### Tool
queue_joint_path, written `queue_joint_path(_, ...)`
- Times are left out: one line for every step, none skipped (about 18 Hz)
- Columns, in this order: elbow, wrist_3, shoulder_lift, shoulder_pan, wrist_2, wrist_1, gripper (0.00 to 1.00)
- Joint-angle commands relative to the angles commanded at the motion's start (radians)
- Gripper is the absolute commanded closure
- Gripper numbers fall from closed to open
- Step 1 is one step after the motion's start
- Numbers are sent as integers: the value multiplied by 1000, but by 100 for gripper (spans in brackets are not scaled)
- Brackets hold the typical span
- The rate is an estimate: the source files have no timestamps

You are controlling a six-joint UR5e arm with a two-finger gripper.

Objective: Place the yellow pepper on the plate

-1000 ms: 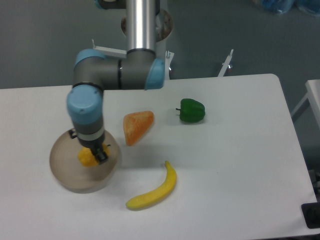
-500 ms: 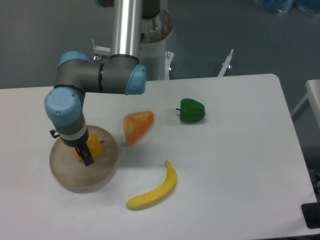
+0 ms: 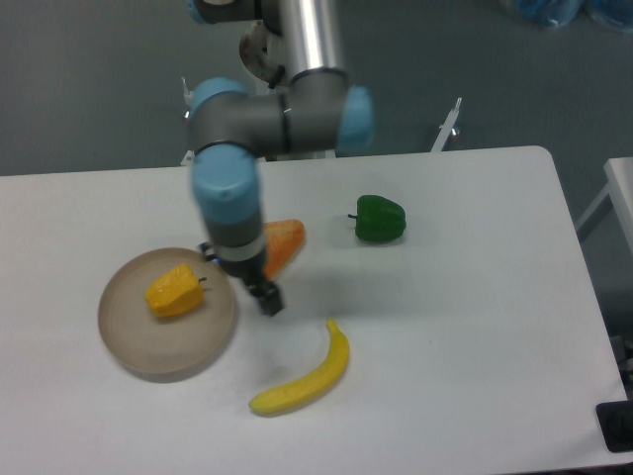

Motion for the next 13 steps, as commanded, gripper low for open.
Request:
queue_joint_path(-8,29,12,22,1,3,0)
queue_joint_path(-8,54,14,40,0,3,0)
queue_joint_path(-8,72,14,58,0,5,0)
queue_joint_path(-8,106,3,75,1,6,0)
queue_joint_path(-8,130,-4,85,3,8,0)
queue_joint_path(-8,159,-20,98,1,8,0)
queue_joint_path(-8,170,-26,106,0,8,0)
queue_joint_path(0,193,-38,124,-2,15,0)
queue_joint_path(4,206,-35,134,-3,23,0)
queue_joint_path(4,210,-31,149,-5,23,0)
queue_joint_path(4,218,-25,160,-6,23,0)
queue_joint_path(6,226,-20,167,-6,23,0)
queue_joint_path(8,235,-20,181,-8,22,0)
